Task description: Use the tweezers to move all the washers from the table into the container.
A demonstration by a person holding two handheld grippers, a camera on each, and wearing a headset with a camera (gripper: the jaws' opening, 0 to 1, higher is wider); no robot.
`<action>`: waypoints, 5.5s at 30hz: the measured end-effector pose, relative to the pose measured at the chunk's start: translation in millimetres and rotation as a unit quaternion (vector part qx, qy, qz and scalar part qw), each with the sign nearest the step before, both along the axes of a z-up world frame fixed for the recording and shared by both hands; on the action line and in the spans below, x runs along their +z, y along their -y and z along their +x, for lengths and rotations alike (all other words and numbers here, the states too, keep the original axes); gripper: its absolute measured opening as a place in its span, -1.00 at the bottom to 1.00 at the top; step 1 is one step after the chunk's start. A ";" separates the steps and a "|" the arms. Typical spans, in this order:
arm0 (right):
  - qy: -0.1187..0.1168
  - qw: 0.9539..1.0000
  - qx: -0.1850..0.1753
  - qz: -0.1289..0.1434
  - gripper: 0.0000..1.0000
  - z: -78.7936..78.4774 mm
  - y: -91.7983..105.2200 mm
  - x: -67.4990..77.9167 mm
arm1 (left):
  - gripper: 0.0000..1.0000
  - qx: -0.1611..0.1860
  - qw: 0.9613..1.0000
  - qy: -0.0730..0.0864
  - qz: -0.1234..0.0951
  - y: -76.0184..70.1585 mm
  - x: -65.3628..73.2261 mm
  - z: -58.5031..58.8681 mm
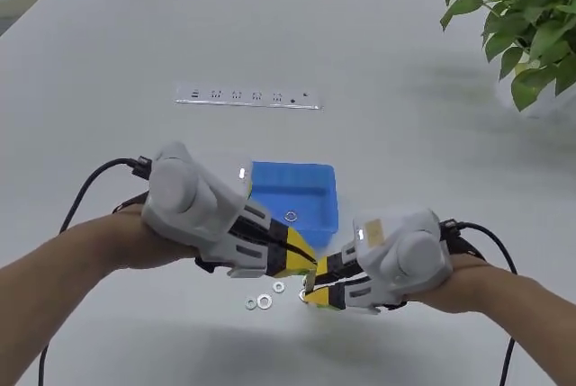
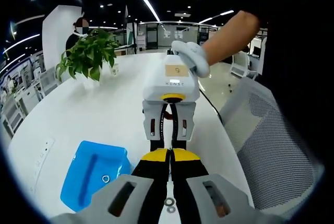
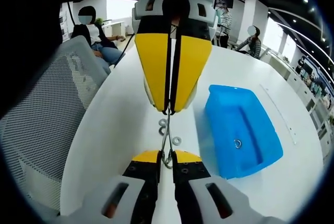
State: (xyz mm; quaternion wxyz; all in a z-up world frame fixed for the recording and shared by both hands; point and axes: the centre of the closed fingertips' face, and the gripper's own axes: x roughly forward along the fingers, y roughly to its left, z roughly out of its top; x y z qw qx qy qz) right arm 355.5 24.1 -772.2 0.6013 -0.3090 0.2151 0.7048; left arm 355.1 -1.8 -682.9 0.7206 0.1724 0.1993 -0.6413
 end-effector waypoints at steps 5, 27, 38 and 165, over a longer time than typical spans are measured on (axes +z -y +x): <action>0.001 1.000 0.000 -0.003 -0.82 0.1 0.0 -1.3 | -0.93 0.000 1.000 0.000 -0.001 0.8 -0.1 0.0; -0.004 1.000 -0.003 -0.005 -0.86 1.3 -1.2 -0.1 | -0.91 -0.001 1.000 -0.005 0.000 1.4 -0.9 -0.3; -0.004 1.000 -0.010 -0.002 -0.85 2.6 1.9 0.8 | -0.44 0.021 0.999 -0.024 0.005 -9.7 -5.8 -0.3; 0.006 1.000 -0.020 -0.023 -0.82 109.9 -28.3 5.3 | 0.33 0.214 0.975 -0.005 -0.067 -112.8 17.9 29.6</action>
